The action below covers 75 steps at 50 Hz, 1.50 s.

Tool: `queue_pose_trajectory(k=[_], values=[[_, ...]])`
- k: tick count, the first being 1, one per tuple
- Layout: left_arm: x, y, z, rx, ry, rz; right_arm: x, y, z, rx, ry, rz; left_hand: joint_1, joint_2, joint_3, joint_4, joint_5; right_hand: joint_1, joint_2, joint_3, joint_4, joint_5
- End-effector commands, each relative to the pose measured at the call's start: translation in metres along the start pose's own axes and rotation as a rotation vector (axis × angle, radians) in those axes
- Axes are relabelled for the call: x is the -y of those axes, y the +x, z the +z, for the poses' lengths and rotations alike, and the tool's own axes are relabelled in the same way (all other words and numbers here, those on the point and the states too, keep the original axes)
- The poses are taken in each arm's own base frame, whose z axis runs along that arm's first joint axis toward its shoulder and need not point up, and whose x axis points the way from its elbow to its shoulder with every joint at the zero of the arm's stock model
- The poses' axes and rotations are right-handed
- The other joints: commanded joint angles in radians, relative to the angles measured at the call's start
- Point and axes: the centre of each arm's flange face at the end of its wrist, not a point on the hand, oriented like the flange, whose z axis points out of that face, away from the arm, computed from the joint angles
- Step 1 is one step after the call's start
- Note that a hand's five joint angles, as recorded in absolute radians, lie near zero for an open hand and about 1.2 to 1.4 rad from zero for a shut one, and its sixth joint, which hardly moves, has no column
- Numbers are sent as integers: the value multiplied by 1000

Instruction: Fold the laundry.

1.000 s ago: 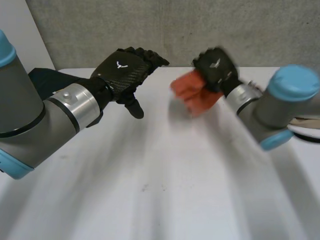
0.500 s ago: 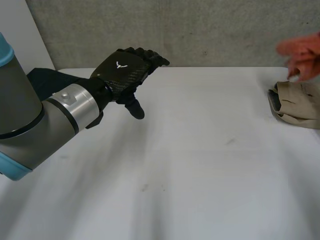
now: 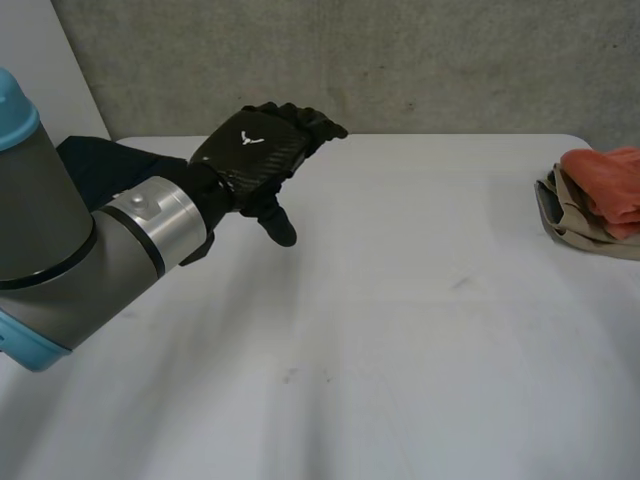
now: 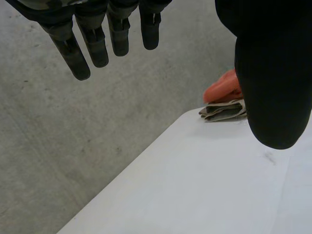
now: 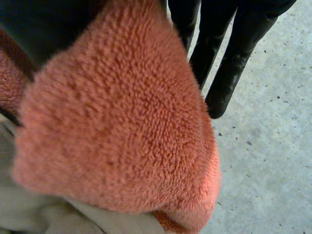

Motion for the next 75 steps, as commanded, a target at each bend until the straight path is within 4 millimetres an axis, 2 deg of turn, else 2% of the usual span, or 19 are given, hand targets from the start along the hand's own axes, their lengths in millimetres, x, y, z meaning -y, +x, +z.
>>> queue_pose_trajectory(k=[1,7,17,23,26,31,34,37,38,41,42,45,49,56,63,66,69,73,75], values=[[8,17,-4,-46,17,-13,18,8,-7,-79,-106,86,23,2,-5,4,-3,-538,-695,-696,-706,-688],[10,29,-8,-78,23,-13,55,26,-28,-138,-261,131,20,-1,-8,1,-6,-538,-695,-696,-706,-688],[14,44,-12,-115,32,-9,106,69,-73,-304,-596,-79,20,-1,-8,1,-6,-538,-695,-696,-706,-688],[16,47,-12,-123,37,-7,145,116,-70,-570,-678,-343,20,-1,-8,1,-6,-538,-695,-696,-706,-688],[19,46,-13,-121,47,-4,159,120,-59,-643,-635,-388,20,-1,-8,1,-6,-538,-695,-696,-706,-688],[25,41,-14,-98,64,4,228,54,12,-579,-279,-435,11,-10,-17,-8,-15,-538,-695,-696,-706,-688],[27,34,-12,-76,78,13,258,17,26,-534,-141,-396,11,-10,-17,-8,-15,-538,-695,-696,-706,-688],[29,10,-9,9,100,30,290,-41,35,-418,17,-305,11,-10,-17,-8,-15,-538,-695,-696,-706,-688],[29,2,-8,43,105,34,304,-77,36,-325,89,-248,14,-7,-14,-5,-12,-538,-695,-696,-706,-688],[31,-42,-8,218,127,64,313,-136,31,-159,156,-161,55,34,27,36,29,-538,-695,-696,-706,-688],[30,-51,-7,254,130,70,314,-174,23,-48,181,-117,61,40,33,42,35,-538,-695,-696,-706,-688],[18,-104,-7,412,127,99,313,-237,0,148,193,-60,49,28,21,30,23,-538,-695,-696,-706,-688],[-28,-169,-8,540,21,119,305,-286,-31,294,142,-9,47,25,18,27,20,-538,-695,-696,-706,-688],[-119,-240,-9,607,-204,261,273,-319,-63,417,-46,8,17,-4,-11,-2,-9,-538,-695,-696,-706,-688],[-182,-276,4,593,-293,367,258,-318,-74,431,-155,-53,64,43,36,44,37,-538,-695,-696,-706,-688],[-203,-287,7,602,-303,364,253,-319,-78,424,-182,-56,303,282,275,284,277,-538,-695,-696,-706,-688],[-210,-290,10,601,-302,368,251,-319,-80,421,-194,-57,568,547,540,549,542,-538,-695,-696,-706,-688],[-208,-297,14,625,-261,398,248,-320,-83,426,-208,-53,1202,1181,1174,1182,1175,-538,-695,-696,-706,-688],[-201,-295,18,637,-233,417,248,-320,-83,426,-207,-53,1203,1182,1175,1183,1176,-538,-695,-696,-706,-688]])
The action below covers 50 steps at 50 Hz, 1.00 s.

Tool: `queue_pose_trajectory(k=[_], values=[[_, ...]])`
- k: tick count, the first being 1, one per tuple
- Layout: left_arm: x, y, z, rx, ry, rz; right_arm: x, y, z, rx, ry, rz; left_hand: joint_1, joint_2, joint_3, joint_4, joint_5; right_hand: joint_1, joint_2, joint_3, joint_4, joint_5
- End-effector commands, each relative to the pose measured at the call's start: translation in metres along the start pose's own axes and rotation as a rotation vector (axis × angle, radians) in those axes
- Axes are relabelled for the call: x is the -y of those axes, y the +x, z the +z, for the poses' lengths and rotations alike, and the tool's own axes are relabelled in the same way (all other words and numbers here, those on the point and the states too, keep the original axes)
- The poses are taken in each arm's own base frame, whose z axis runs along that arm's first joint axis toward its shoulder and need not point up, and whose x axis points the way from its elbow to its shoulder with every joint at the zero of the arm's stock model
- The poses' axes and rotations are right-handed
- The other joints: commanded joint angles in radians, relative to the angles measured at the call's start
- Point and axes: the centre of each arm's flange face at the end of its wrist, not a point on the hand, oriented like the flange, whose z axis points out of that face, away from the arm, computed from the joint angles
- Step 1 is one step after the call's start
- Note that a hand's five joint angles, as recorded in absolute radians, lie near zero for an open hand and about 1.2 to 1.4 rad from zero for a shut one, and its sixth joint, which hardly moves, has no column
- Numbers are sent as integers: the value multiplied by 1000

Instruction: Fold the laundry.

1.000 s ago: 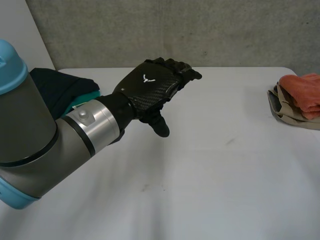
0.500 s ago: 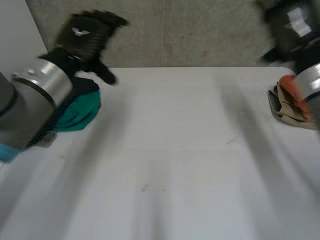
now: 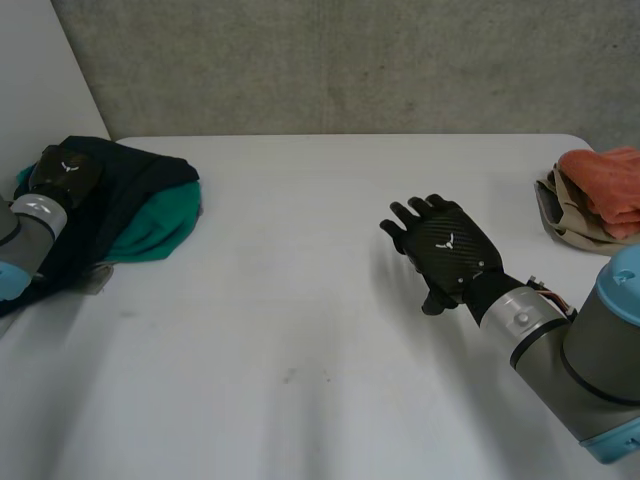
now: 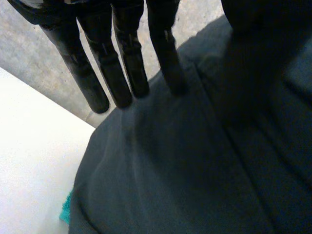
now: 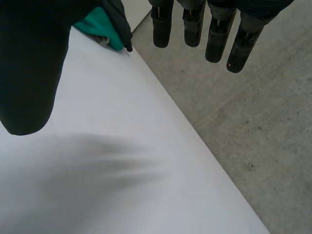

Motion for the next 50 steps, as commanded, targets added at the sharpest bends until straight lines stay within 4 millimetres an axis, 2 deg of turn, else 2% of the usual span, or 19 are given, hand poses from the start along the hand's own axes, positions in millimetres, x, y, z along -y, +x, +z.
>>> queue_pose_trajectory(k=[1,4,6,9,11,12,13,17,18,29,34,36,38,40,42,43,46,47,50], values=[[13,-3,8,60,76,15,-3,-2,-1,-1,-9,8,422,465,488,484,494,-27,-46,-39,-60,-70],[48,3,-1,71,146,9,-6,4,-1,-16,-17,10,422,465,488,484,494,-27,-46,-39,-60,-70],[73,-5,-7,94,209,-12,-7,7,-1,-27,-20,10,422,465,488,484,494,-27,-46,-39,-60,-70],[81,-17,-7,130,256,-71,-8,9,-1,-29,-24,13,422,465,488,484,494,-27,-46,-39,-60,-70],[74,-21,-3,143,271,-134,-10,10,-1,-32,-29,15,422,465,488,484,494,-27,-46,-39,-60,-70],[70,-22,-2,144,267,-143,-10,10,-2,-34,-31,17,320,363,387,382,392,-27,-46,-39,-60,-70],[61,-27,-1,148,248,-147,-11,11,-2,-36,-33,18,-279,-236,-213,-217,-207,-27,-46,-39,-60,-70],[34,-36,0,145,164,-165,-12,12,-2,-39,-38,16,-648,-605,-582,-586,-576,-27,-46,-39,-60,-70],[29,-35,1,139,150,-169,-12,12,-2,-39,-38,16,-676,-633,-609,-614,-604,-27,-46,-39,-60,-70],[-25,-9,21,12,40,-220,-12,11,-1,-36,-34,15,-670,-627,-604,-608,-598,-27,-46,-39,-60,-70],[-39,-2,29,-1,19,-229,-16,11,1,-33,-41,17,-629,-586,-563,-567,-557,-27,-46,-39,-60,-70],[-43,-1,33,4,25,-226,-18,9,2,-30,-47,20,-448,-405,-382,-386,-376,-27,-46,-39,-60,-70],[-42,-2,34,13,30,-223,-19,9,2,-28,-49,21,-126,-83,-60,-64,-54,-27,-46,-39,-60,-70],[-32,-3,34,21,49,-213,-20,9,2,-27,-50,20,418,462,485,481,490,-27,-46,-39,-60,-70],[-19,-9,34,44,76,-201,-20,9,2,-29,-51,20,422,465,488,484,494,-27,-46,-39,-60,-70],[1,-15,32,79,110,-187,-20,9,2,-29,-51,20,422,465,488,484,494,-27,-46,-39,-60,-70],[32,-12,22,106,156,-181,-20,10,2,-32,-52,20,422,465,488,484,494,-27,-46,-39,-60,-70],[58,-8,13,112,209,-174,-19,11,2,-37,-53,21,422,465,488,484,494,-27,-46,-39,-60,-70],[96,-1,-4,104,297,-164,-20,11,2,-44,-59,21,422,465,488,484,494,-27,-46,-39,-60,-70]])
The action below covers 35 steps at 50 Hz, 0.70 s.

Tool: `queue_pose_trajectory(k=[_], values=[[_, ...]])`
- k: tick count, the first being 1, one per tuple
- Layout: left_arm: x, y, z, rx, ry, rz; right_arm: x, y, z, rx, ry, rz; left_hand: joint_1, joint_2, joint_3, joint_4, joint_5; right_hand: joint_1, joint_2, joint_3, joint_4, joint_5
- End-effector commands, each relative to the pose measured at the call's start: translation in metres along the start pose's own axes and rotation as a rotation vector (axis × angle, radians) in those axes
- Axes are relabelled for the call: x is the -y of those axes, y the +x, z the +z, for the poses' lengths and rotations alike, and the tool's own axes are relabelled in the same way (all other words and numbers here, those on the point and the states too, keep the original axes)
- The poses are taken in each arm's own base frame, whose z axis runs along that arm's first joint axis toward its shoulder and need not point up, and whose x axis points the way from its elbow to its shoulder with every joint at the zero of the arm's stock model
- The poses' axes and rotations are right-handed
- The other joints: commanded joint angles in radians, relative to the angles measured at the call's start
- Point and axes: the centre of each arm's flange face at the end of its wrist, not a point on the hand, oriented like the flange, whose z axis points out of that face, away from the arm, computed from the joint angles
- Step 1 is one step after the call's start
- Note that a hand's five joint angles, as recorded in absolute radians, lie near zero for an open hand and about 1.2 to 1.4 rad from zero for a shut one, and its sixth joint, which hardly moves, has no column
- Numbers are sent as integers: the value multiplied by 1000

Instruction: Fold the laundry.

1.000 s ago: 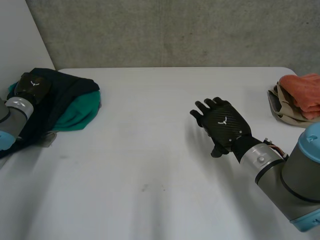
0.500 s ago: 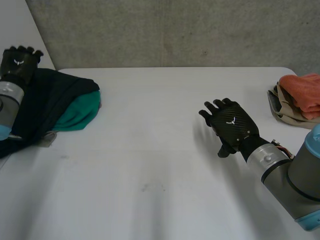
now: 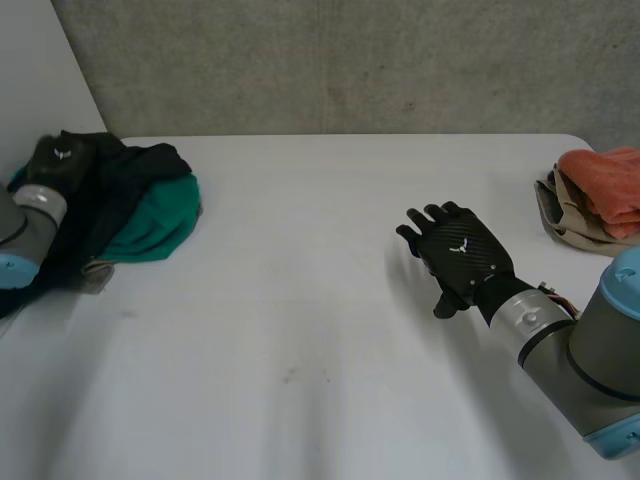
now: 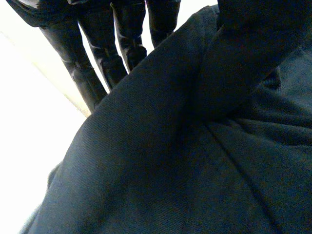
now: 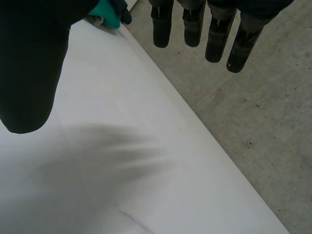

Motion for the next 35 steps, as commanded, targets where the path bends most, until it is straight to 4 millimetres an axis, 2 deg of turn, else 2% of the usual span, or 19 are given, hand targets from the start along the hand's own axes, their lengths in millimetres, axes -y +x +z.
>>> queue_pose_trajectory(k=[1,3,4,7,9,11,12,14,15,19,22,23,24,25,26,33,35], values=[[123,38,-39,-3,252,24,0,2,0,-15,-9,1,354,230,256,211,305,-27,-46,-39,-60,-70],[144,52,-52,-30,294,21,0,2,0,-15,-9,1,354,230,256,211,305,-27,-46,-39,-60,-70],[162,70,-67,-69,324,13,0,3,0,-18,-10,1,354,230,256,211,305,-27,-46,-39,-60,-70],[186,102,-92,-149,357,-6,0,4,-1,-26,-12,1,354,230,256,211,305,-27,-46,-39,-60,-70],[206,138,-120,-256,391,-28,-3,9,0,-48,-22,1,354,230,256,211,305,-27,-46,-39,-60,-70],[214,163,-139,-338,401,-48,-5,18,0,-83,-35,0,354,230,256,211,305,-27,-46,-39,-60,-70],[218,188,-158,-420,396,-70,-5,21,0,-94,-36,-1,354,230,256,211,305,-27,-46,-39,-60,-70],[222,210,-179,-502,384,-99,-6,25,0,-110,-42,0,354,230,256,211,305,-27,-46,-39,-60,-70],[224,228,-197,-571,363,-131,-6,28,1,-125,-46,-1,354,230,256,211,305,-27,-46,-39,-60,-70],[231,259,-232,-707,318,-235,-9,43,3,-186,-64,-2,354,230,256,211,305,-27,-46,-39,-60,-70],[233,270,-244,-755,298,-301,-13,56,3,-245,-85,-4,310,187,213,167,262,-27,-46,-39,-60,-70],[233,273,-244,-761,294,-328,-13,60,4,-262,-88,-4,-231,-354,-328,-374,-279,-27,-46,-39,-60,-70],[234,274,-242,-756,295,-338,-13,63,4,-277,-92,-5,-509,-633,-607,-652,-558,-27,-46,-39,-60,-70],[234,274,-240,-748,297,-345,-14,67,4,-293,-96,-3,-710,-833,-807,-853,-759,-27,-46,-39,-60,-70],[235,273,-238,-741,304,-347,-15,74,5,-326,-105,-1,-802,-925,-899,-945,-851,-27,-46,-39,-60,-70],[236,263,-226,-632,288,-341,-17,88,4,-376,-136,3,-800,-923,-897,-943,-849,-27,-46,-39,-60,-70],[232,248,-222,-579,256,-305,-17,91,4,-374,-147,7,-800,-923,-897,-943,-849,-27,-46,-39,-60,-70]])
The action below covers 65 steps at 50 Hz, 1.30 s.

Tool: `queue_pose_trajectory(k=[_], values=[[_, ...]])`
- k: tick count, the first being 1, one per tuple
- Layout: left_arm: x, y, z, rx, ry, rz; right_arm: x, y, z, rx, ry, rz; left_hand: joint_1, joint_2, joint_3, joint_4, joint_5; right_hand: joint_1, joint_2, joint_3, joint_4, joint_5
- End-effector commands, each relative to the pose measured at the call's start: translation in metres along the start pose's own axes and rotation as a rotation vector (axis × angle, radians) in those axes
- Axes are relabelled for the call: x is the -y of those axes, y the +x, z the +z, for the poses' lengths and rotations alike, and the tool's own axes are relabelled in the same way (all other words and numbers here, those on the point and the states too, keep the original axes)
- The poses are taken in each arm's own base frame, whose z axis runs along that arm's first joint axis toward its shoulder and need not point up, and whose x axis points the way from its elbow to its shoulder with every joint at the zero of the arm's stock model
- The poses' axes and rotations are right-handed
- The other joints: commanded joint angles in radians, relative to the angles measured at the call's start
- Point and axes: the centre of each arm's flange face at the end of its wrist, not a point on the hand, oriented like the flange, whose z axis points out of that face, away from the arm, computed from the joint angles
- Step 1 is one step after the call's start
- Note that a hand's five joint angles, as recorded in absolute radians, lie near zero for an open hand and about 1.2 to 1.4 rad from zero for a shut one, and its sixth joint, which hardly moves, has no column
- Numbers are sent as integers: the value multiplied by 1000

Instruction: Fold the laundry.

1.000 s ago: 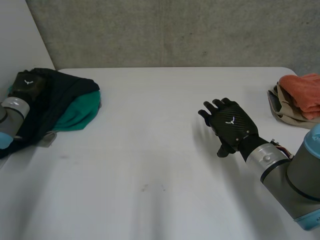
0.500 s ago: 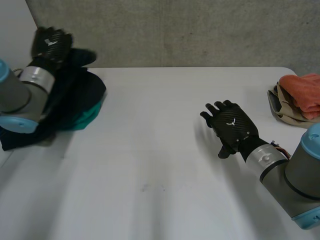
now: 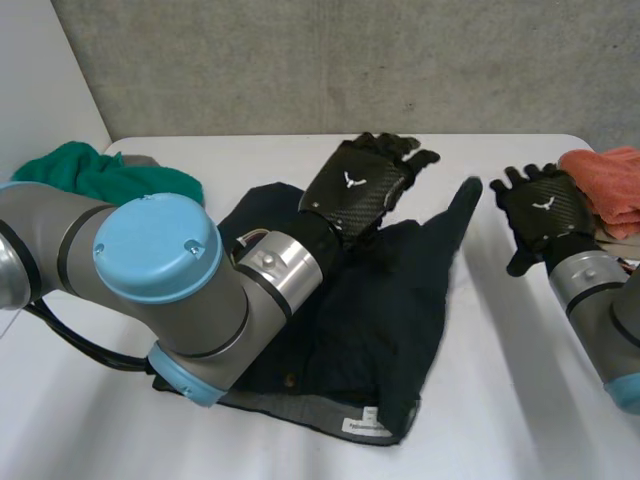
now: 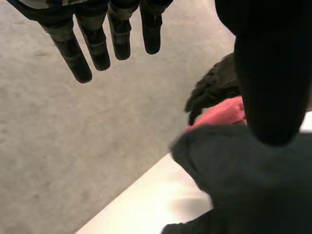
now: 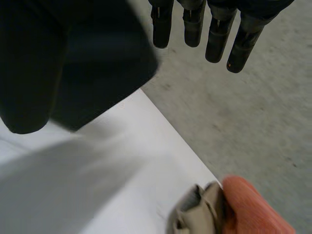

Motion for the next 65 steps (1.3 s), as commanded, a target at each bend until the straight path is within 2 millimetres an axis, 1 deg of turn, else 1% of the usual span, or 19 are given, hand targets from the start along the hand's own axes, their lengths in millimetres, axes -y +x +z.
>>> queue_pose_trajectory(k=[1,6,10,14,18,19,23,30,36,41,43,46,49,52,53,56,61,64,65], values=[[4,-33,-10,149,-54,68,-1,12,4,-27,-38,5,0,-16,-16,-9,2,-27,-46,-39,-60,-70],[12,-58,-37,236,-139,147,1,12,-1,17,-98,5,3,-13,-13,-6,4,-27,-46,-39,-60,-70],[5,-79,-55,296,-200,183,16,14,-15,84,-154,-8,15,-1,-2,5,16,-27,-46,-39,-60,-70],[-8,-108,-67,367,-265,212,32,3,-44,280,-200,-50,30,14,13,20,31,-27,-46,-39,-60,-70],[-27,-131,-73,410,-341,267,41,-9,-69,427,-215,-58,38,23,22,29,40,-27,-46,-39,-60,-70],[-43,-138,-75,411,-395,283,41,-13,-75,456,-224,-50,38,23,22,29,40,-27,-46,-39,-60,-70],[-73,-159,-85,424,-520,337,34,-29,-95,534,-261,-22,44,29,28,35,46,-27,-46,-39,-60,-70],[-86,-164,-92,416,-598,350,27,-70,-118,626,-213,-49,44,29,28,35,46,-27,-46,-39,-60,-70],[-82,-161,-92,418,-586,339,13,-85,-122,646,-212,-39,41,26,25,32,43,18,-1,6,-15,-25],[-71,-161,-91,434,-552,313,3,-92,-116,639,-216,-44,44,28,28,35,46,434,415,423,401,391],[-64,-161,-91,444,-530,300,-1,-91,-111,620,-214,-50,44,29,28,35,46,874,855,862,841,831],[-58,-161,-91,453,-512,288,-5,-88,-103,574,-219,-64,44,29,28,35,46,1194,1175,1183,1161,1151],[-53,-161,-90,460,-497,286,-5,-82,-96,520,-222,-82,44,29,28,35,46,1194,1176,1183,1161,1151],[-45,-162,-91,468,-478,288,-6,-65,-79,408,-229,-112,44,29,28,35,46,1194,1176,1183,1161,1151],[-44,-162,-91,469,-476,288,-4,-50,-68,335,-223,-128,44,29,28,35,46,1194,1176,1183,1161,1151],[-39,-161,-92,472,-470,287,-3,-27,-52,247,-214,-144,44,29,28,35,46,1194,1176,1183,1161,1151],[-37,-161,-94,474,-468,288,3,18,-14,112,-156,-292,44,29,28,35,46,1194,1176,1183,1161,1151],[-37,-160,-94,473,-467,288,0,26,7,89,-120,-362,41,26,25,32,43,1194,1176,1183,1161,1151],[-39,-160,-94,471,-468,288,-3,26,26,79,-82,-411,44,28,28,35,46,1194,1176,1183,1161,1151]])
